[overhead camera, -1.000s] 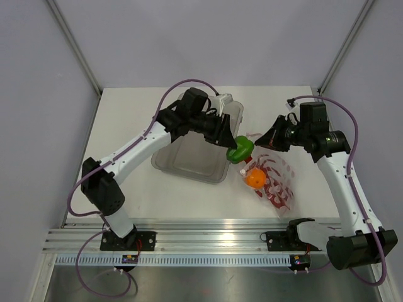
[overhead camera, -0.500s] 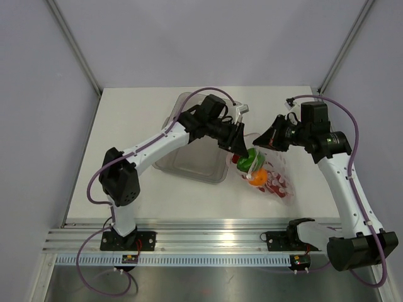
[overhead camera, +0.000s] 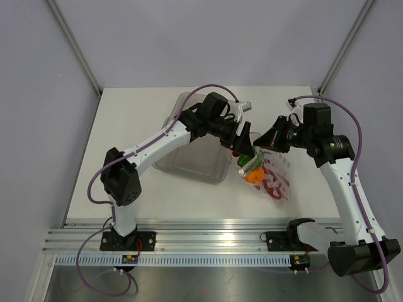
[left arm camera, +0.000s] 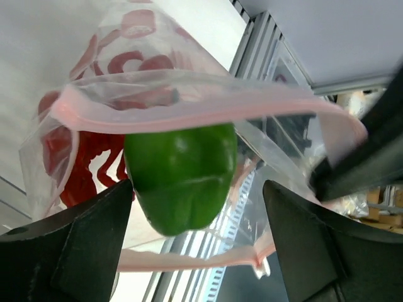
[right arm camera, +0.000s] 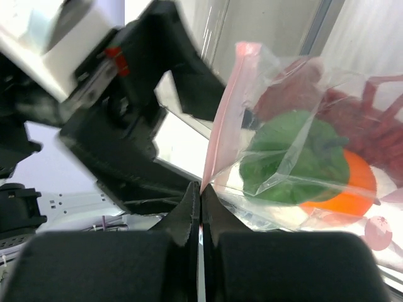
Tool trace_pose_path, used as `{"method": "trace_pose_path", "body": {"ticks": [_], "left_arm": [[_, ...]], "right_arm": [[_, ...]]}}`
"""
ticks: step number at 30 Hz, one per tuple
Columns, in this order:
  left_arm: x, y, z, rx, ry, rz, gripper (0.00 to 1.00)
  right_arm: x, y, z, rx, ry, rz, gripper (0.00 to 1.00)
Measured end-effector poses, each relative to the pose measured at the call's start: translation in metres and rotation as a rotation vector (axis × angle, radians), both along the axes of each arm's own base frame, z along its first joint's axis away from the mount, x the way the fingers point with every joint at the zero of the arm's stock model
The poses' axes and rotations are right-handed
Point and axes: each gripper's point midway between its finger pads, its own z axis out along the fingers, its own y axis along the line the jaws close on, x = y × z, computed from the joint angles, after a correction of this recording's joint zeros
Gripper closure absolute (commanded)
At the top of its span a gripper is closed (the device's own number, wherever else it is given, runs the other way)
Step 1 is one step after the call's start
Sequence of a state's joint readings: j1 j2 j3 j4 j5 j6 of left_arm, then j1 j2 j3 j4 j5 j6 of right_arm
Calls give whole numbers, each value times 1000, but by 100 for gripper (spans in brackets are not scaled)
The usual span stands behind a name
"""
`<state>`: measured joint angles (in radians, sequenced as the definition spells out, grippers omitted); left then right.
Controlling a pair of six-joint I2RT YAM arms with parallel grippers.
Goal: Place the food in the zip-top bag and seal the zipper
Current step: Adjust the zipper food storage bag at the center of the board.
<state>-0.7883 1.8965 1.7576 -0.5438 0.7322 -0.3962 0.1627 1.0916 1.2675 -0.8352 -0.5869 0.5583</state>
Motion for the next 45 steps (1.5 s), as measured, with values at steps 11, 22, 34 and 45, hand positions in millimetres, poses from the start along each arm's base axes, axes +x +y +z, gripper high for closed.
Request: {"method": "trace_pose_path", "body": {"ticks": [11, 22, 34, 45], "left_arm": [[-1, 85, 66, -163, -166, 125, 49], [-4, 71, -43, 55, 35, 198, 49], [-6, 54, -56, 60, 92, 210, 100], [-42, 8, 51, -183, 2, 75, 100]], "right_arm": [[-1, 0, -1, 1, 3, 1, 99], [-3, 0, 1, 4, -2, -1, 99], [-5, -1, 2, 0, -11, -5, 99], [-7, -26, 28, -135, -98, -87, 98]]}}
